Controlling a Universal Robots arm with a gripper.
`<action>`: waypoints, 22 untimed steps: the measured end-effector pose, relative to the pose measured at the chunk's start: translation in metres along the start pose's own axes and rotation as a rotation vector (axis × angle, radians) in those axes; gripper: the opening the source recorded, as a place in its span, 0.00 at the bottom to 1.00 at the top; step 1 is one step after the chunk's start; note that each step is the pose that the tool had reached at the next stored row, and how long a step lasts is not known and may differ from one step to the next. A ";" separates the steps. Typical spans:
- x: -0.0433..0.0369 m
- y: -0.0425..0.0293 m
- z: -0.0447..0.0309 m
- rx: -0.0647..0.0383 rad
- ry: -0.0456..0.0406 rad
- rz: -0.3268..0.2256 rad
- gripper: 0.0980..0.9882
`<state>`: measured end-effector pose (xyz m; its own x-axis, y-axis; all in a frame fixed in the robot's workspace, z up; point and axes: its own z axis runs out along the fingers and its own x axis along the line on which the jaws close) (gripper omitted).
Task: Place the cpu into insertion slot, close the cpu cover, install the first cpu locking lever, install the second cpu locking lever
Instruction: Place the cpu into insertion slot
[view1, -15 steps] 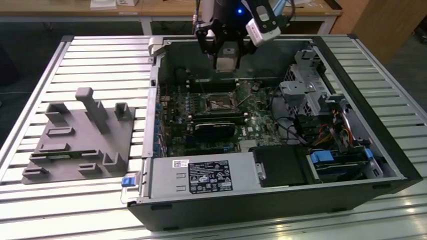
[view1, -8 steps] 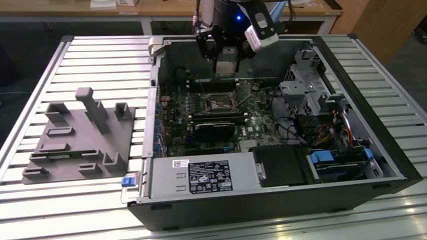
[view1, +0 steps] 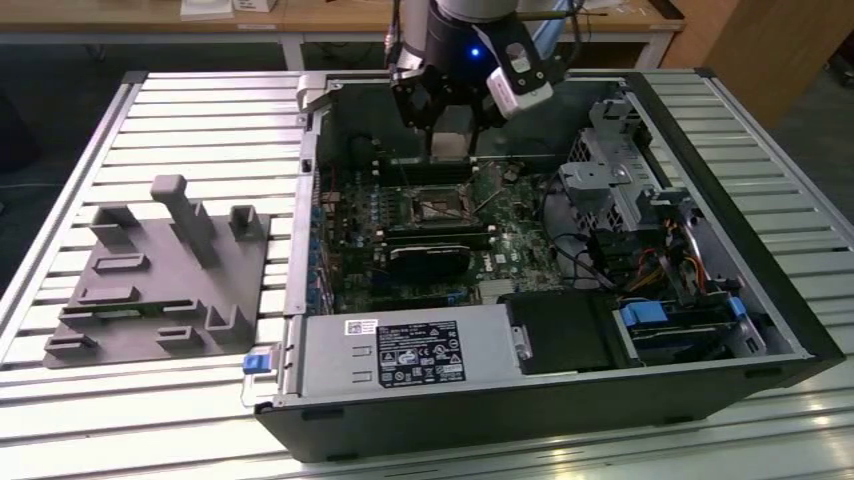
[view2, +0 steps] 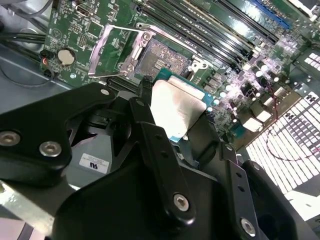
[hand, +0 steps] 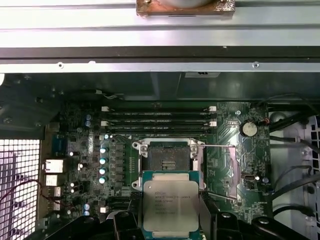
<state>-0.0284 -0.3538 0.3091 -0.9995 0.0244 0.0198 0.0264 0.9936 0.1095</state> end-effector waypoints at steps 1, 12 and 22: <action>0.0000 0.0000 0.0020 0.000 0.0000 0.000 0.49; -0.0003 0.0016 0.0222 0.002 0.0000 0.000 0.49; -0.0005 0.0054 0.0380 0.007 -0.0002 0.000 0.49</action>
<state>-0.0283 -0.3442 0.2719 -0.9995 0.0245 0.0196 0.0264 0.9944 0.1025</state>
